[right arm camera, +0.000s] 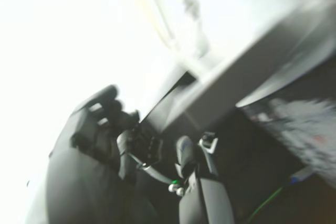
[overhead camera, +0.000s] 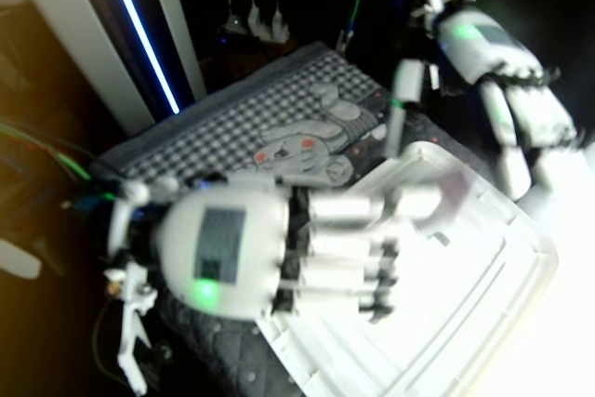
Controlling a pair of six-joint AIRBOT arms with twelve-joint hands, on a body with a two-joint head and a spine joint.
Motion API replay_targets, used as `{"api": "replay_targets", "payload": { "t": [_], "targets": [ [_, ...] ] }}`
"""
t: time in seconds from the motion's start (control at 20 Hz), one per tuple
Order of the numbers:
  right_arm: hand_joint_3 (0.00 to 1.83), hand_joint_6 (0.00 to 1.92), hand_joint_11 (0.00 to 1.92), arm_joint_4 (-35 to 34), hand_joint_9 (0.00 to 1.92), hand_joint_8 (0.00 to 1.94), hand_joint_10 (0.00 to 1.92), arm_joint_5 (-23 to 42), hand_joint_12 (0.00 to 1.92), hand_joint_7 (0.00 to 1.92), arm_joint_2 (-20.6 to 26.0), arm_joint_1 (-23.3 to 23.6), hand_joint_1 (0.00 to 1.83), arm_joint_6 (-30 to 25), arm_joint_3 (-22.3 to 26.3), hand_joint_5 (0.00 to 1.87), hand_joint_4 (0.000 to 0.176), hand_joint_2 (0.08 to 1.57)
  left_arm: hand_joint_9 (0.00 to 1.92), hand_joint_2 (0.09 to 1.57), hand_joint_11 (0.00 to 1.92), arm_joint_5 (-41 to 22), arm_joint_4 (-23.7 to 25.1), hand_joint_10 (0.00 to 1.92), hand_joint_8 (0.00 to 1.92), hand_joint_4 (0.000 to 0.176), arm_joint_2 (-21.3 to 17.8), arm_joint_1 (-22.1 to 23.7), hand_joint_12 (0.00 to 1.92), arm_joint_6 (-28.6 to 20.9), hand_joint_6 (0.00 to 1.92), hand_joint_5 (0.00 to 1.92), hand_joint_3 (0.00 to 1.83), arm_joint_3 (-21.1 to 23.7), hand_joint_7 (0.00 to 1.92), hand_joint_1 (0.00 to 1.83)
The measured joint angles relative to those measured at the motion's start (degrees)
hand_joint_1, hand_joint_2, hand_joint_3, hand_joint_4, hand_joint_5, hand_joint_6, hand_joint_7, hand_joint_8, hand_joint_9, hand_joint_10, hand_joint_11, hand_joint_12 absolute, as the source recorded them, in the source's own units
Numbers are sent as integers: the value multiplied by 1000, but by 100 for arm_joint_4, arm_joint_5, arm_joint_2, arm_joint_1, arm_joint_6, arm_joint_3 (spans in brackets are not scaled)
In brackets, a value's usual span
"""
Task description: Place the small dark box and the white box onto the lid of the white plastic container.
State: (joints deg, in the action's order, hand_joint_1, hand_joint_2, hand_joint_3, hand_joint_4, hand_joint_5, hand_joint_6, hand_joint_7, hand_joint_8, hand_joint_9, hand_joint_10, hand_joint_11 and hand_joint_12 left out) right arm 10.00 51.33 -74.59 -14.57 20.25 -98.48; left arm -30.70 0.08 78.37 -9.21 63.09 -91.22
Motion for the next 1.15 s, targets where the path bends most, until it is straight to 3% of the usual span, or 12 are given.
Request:
{"api": "replay_targets", "payload": {
  "t": [0.05,0.1,0.15,0.25,0.35,0.4,0.5,0.6,0.7,0.75,0.9,1.15],
  "targets": [
    [0,0,0,68,0,0,0,-127,0,0,-2,-15,588,0,7,0,143,1138,0,1003,0,44,-46,0,0,81,-20,-37,0,39,0,0,0,31,0,592],
    [0,0,0,107,0,0,0,-151,0,0,2,-28,596,2,35,0,169,1119,0,993,0,94,-79,0,0,72,-72,-61,0,35,0,0,0,87,0,634],
    [0,0,0,155,0,0,0,-186,0,0,13,-33,645,0,87,0,175,1095,0,1060,0,90,-39,0,0,0,-111,-111,0,42,0,0,4,142,0,408],
    [0,0,0,323,0,0,0,-155,0,0,22,-33,783,-2,260,0,176,1047,0,1043,0,83,-28,0,0,50,-195,-162,0,37,0,0,0,291,0,409],
    [0,2,0,577,0,0,0,-149,0,0,96,-33,768,-2,459,15,121,997,0,965,0,-22,11,0,0,124,-302,-197,0,37,0,0,0,466,0,655],
    [0,9,0,662,0,0,0,-138,0,0,166,-33,862,-2,538,65,86,923,0,994,0,-138,15,0,0,122,-372,-243,0,37,0,0,4,566,0,663],
    [0,0,0,664,0,0,0,-52,0,0,402,-33,840,-7,728,11,162,864,0,993,0,-367,9,0,0,166,-597,-411,0,37,0,0,0,859,0,647],
    [0,0,0,616,0,0,0,136,0,0,601,-33,743,0,885,0,175,814,0,920,0,-649,35,0,0,176,-835,-514,0,42,0,0,0,1176,0,801],
    [0,0,0,625,0,0,0,380,0,0,688,-50,744,-9,1117,0,173,774,0,874,0,-1132,254,0,0,132,-1056,-555,0,39,0,0,0,1541,0,940],
    [0,0,0,662,0,0,0,455,0,0,717,-70,707,-35,1193,0,149,767,0,860,0,-1252,319,0,0,167,-1099,-560,0,37,0,0,0,1639,0,978],
    [5,19,0,782,0,19,0,944,0,115,898,-197,787,-192,1488,116,77,783,0,796,19,-1799,483,0,0,176,-1362,-782,9,20,0,0,0,2028,0,915],
    [0,0,0,452,0,0,0,1464,0,0,1106,-610,733,-195,1740,0,169,718,0,838,0,-2551,380,0,0,176,-1663,-1266,0,-319,0,0,8,2282,0,877]
  ]
}}
